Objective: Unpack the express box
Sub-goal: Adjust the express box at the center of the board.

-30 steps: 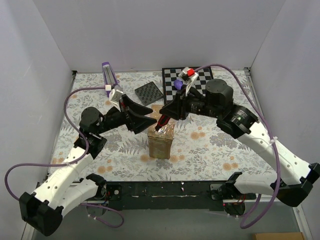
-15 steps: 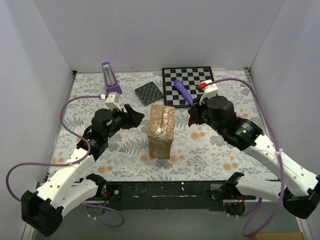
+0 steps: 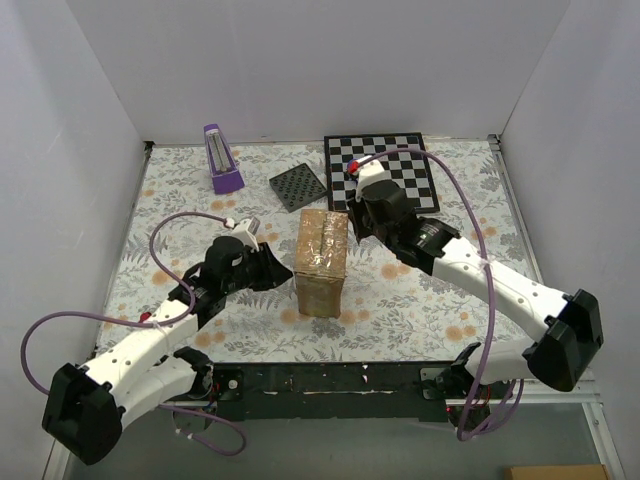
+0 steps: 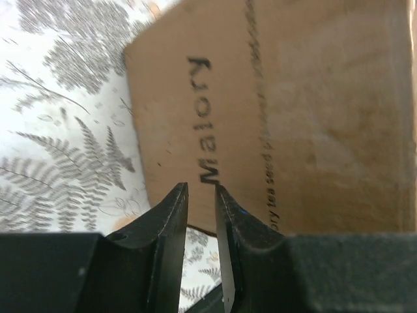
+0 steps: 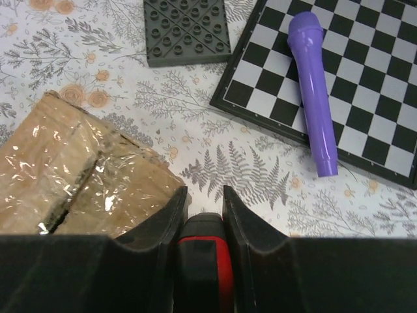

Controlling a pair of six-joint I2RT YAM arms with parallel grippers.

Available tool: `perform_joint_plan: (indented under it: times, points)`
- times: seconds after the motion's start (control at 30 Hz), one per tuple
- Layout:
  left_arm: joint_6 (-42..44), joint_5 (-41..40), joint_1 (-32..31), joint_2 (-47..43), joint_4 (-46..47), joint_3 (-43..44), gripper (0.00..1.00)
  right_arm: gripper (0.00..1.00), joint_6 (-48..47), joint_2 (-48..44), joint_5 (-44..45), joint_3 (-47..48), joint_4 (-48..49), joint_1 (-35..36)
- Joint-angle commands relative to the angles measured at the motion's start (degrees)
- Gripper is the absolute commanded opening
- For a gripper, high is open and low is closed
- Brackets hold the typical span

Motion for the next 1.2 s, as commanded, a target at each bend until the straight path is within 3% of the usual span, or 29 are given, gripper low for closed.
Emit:
perform_joint_plan:
  times: [0.0, 0.23, 0.43, 0.6, 0.7, 0.73, 0.93, 0.97, 1.1, 1.17]
  points:
    - [-2.4, 3.6, -3.5, -0.6, 1.3, -2.0, 0.21, 0.01, -2.8, 4.4, -3.5, 5.2, 7.2, -0.2]
    - [-5.5, 2.6, -11.2, 2.3, 6.1, -3.7, 0.19, 0.01, -7.3, 7.3, -10.3, 6.0, 12.2, -0.5]
    - [-7.2, -0.4, -17.4, 8.3, 9.5, -1.9, 0.23, 0.01, -11.6, 7.3, -17.3, 5.8, 14.2, -2.1]
    - [-8.0, -5.1, -18.5, 8.9, 8.7, -0.2, 0.24, 0.01, -13.4, 7.5, -15.7, 7.5, 11.5, -3.2]
    - [-7.5, -10.2, -18.5, 4.2, 4.2, 1.5, 0.37, 0.01, -13.5, 5.9, -13.0, 7.9, 10.0, -3.7]
    - [-7.2, -11.1, -18.5, 2.5, 1.5, 2.0, 0.46, 0.01, -13.5, 5.0, -12.1, 7.9, 9.5, -3.7]
    - [-5.3, -23.2, -18.5, -9.3, -8.1, 6.8, 0.68, 0.01, -12.1, 0.1, -2.9, 8.4, 6.7, -4.1]
    - [-5.4, -25.7, -18.4, -10.5, -9.1, 7.5, 0.77, 0.01, -11.7, -0.9, -0.9, 8.2, 6.5, -4.1]
    - [-6.1, -33.7, -18.2, -13.5, -9.2, 8.6, 0.97, 0.01, -8.5, -7.3, 3.0, 7.1, 4.6, -4.1]
    - [-4.2, -37.5, -18.1, -12.4, -9.5, 10.8, 0.98, 0.01, -6.6, -8.9, 2.7, 6.9, 1.9, -4.0]
